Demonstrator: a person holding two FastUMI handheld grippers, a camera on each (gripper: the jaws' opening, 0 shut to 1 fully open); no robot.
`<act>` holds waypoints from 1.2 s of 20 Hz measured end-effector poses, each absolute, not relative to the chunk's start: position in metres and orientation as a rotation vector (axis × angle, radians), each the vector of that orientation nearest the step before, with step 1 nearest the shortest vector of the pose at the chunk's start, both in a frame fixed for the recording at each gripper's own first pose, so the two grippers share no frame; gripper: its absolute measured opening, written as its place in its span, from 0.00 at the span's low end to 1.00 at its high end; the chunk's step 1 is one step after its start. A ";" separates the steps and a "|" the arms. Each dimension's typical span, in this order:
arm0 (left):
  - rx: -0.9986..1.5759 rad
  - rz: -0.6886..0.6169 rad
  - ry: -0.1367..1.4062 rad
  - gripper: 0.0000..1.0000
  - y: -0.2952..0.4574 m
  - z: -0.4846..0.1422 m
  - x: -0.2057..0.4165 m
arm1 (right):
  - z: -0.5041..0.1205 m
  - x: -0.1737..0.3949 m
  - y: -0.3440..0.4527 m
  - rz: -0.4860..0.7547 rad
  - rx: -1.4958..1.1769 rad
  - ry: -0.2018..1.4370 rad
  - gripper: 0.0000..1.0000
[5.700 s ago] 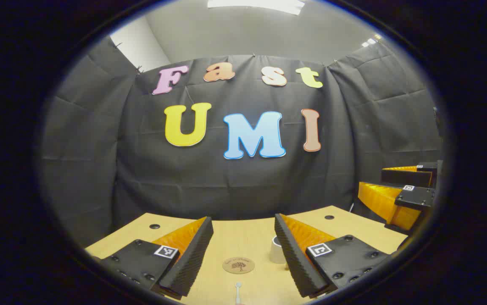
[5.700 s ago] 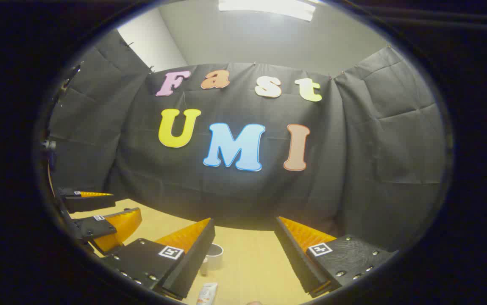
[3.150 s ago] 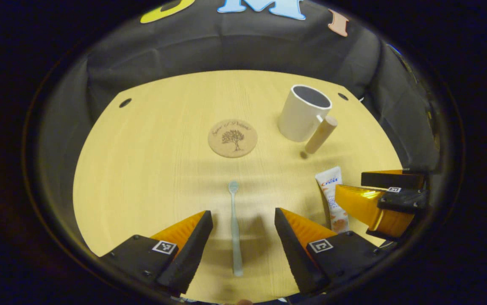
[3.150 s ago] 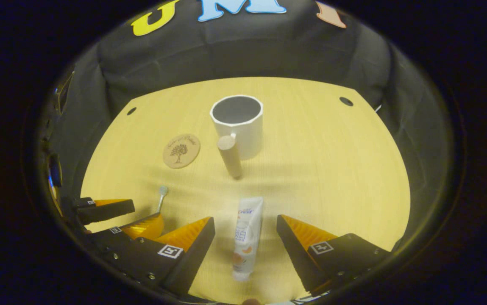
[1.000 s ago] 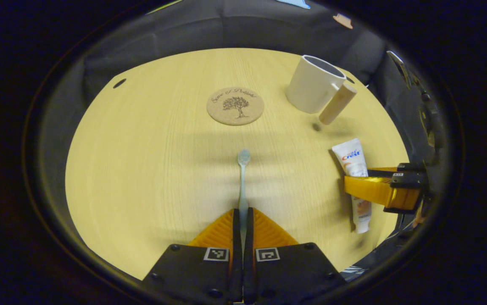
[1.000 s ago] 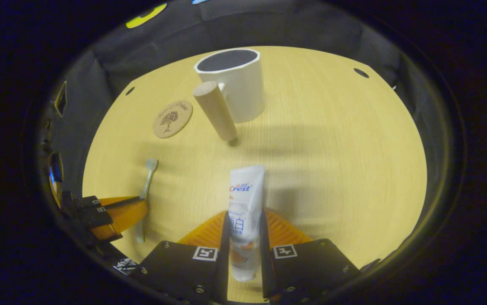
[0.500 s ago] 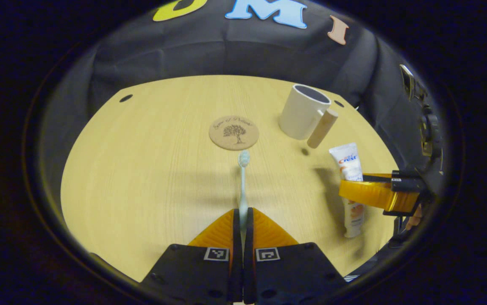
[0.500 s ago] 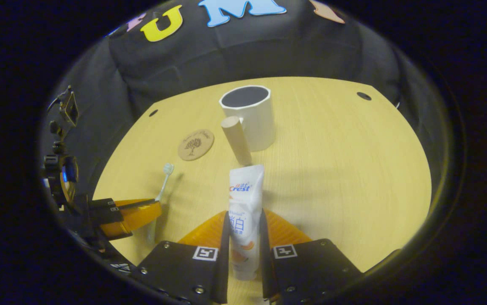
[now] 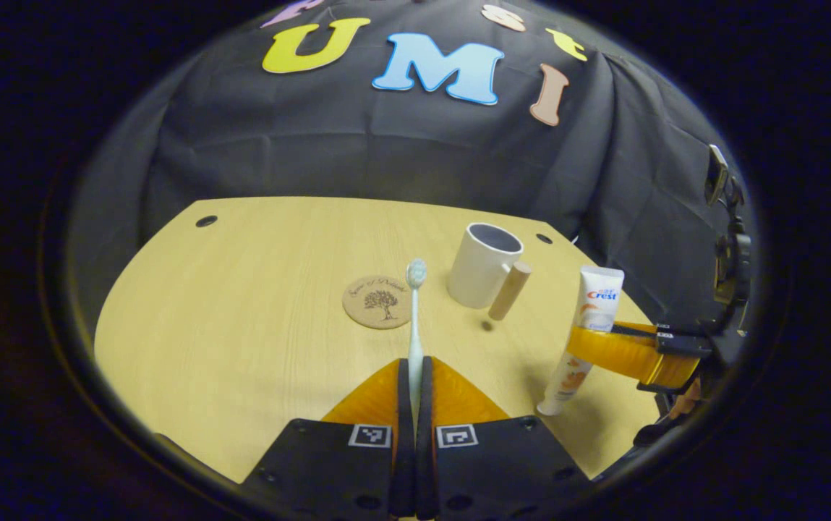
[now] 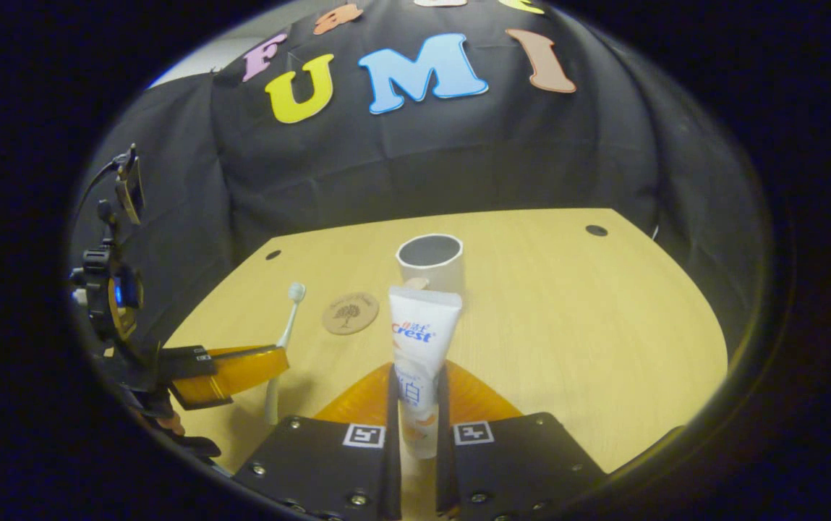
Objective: Put the toothbrush and toothpaste on the desktop into the cup, then pick up the cup and place it on the coaster on the desktop.
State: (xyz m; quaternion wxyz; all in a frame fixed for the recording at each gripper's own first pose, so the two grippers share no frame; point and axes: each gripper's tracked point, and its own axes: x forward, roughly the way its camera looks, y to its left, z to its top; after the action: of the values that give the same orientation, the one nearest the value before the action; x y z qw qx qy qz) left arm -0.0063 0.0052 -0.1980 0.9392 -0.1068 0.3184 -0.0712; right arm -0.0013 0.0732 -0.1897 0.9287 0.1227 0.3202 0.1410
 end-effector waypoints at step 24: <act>-0.190 -0.161 0.170 0.08 0.016 -0.064 0.083 | -0.051 0.113 0.079 0.260 0.249 0.236 0.19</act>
State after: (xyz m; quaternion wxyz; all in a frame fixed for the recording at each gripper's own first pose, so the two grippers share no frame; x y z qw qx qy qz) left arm 0.0834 0.0162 -0.0643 0.9887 -0.0945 0.0845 -0.0803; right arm 0.1129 0.0793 -0.0513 0.9770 0.1234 0.1169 0.1290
